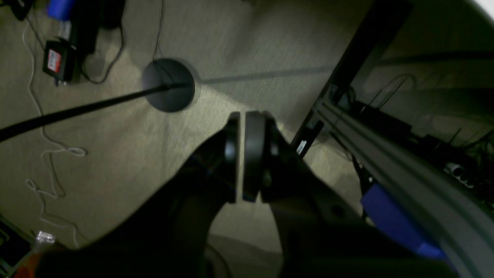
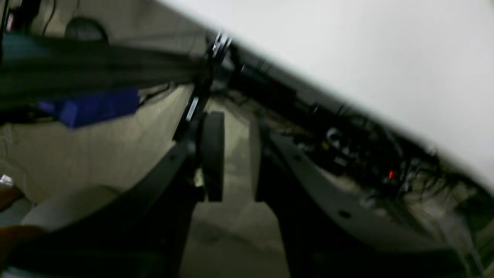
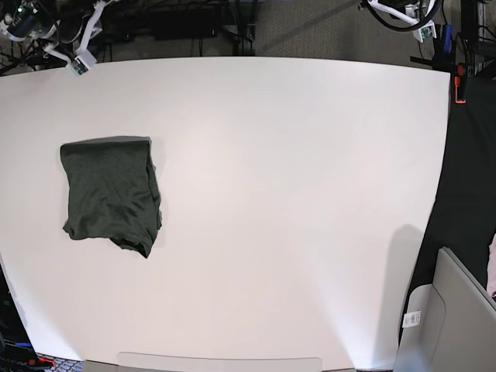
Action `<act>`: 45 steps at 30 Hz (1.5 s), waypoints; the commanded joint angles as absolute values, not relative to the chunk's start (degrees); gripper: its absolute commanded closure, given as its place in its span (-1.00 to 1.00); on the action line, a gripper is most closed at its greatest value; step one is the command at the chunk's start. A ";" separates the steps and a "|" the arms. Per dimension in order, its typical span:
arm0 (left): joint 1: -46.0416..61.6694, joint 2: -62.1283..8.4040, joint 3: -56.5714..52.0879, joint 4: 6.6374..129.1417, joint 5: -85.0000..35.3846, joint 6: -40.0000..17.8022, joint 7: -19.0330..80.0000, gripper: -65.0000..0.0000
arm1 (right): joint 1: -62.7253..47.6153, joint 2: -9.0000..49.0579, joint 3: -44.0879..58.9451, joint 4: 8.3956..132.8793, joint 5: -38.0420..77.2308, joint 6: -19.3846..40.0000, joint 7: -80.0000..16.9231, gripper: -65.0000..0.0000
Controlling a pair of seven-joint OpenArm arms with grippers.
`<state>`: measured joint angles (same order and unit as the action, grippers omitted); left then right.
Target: Fold the T-shirt properly
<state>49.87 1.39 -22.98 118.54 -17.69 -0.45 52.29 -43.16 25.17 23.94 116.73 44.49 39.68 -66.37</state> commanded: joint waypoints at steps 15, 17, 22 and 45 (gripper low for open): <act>45.23 0.22 -15.08 97.01 -17.19 -0.48 51.38 0.98 | -40.13 15.25 19.74 100.62 2.77 40.00 -63.87 0.68; 42.42 0.22 -14.99 91.56 -17.19 -0.48 49.19 0.98 | -36.97 15.34 17.01 94.46 1.27 40.00 -61.14 0.68; 35.91 -1.27 -14.81 77.23 -17.10 -0.48 44.44 0.98 | -28.97 13.49 11.74 80.75 -4.35 40.00 -55.25 0.68; 9.63 -3.12 -3.91 19.82 -17.10 -0.40 15.60 0.98 | -3.82 1.45 4.79 22.81 -16.48 23.69 -7.96 0.68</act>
